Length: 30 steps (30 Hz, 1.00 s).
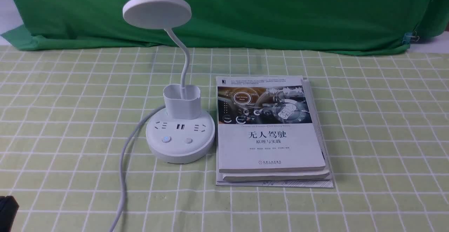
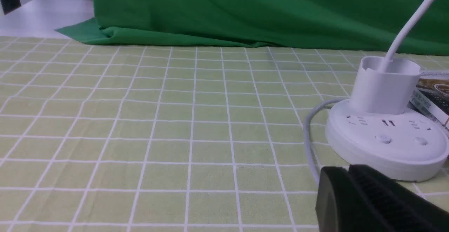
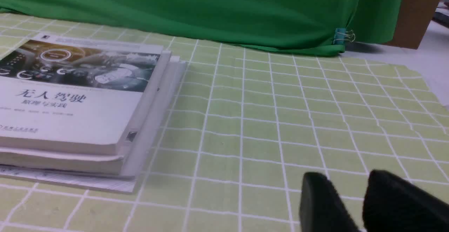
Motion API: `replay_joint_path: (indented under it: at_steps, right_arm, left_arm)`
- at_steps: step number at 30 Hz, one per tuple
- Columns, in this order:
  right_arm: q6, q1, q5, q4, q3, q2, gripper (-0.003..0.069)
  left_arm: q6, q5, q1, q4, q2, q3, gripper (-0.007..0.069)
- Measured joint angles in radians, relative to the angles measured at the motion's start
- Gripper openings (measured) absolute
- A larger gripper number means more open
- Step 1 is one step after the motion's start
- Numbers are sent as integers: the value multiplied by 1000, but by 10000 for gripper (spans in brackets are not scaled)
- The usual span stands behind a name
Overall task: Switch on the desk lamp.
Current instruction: Use the left arm to press the button switch on the lamp holder
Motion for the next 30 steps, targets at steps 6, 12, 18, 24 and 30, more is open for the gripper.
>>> replay_joint_path:
  at_steps: [6,12,18,24,30]
  right_arm:
    - [0,0,0,0,0,0,245]
    - [0,0,0,0,0,0,245]
    - [0,0,0,0,0,0,245]
    - [0,0,0,0,0,0,245]
    - [0,0,0,0,0,0,245]
  left_arm:
    - [0,0,0,0,0,0,19]
    - [0,0,0,0,0,0,19]
    - [-1,-1,0,-26,0,0,19]
    - [-1,-4,0,-45,0,0,19]
    - [-1,-51,0,-68,0,0,19]
